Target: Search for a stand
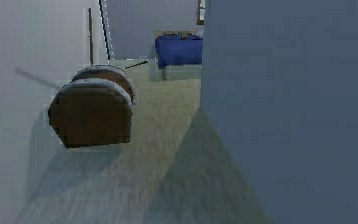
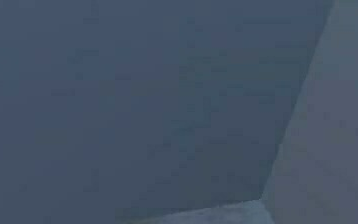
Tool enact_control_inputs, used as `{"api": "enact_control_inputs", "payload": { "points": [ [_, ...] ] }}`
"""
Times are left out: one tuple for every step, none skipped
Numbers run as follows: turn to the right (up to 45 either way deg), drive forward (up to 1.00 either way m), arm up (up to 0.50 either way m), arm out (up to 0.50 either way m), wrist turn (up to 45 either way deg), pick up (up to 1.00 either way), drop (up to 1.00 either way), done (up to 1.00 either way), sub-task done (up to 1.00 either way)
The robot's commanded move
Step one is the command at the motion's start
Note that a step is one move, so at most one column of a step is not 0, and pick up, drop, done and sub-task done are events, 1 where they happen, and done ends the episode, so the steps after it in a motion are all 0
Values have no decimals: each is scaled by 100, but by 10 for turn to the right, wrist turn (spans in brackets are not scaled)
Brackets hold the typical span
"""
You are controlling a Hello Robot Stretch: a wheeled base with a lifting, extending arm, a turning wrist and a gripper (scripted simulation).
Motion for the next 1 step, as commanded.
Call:
{"api": "enact_control_inputs", "payload": {
  "points": [
    [0, 100, 0, 0, 0, 0, 0, 0, 0]
  ]
}}
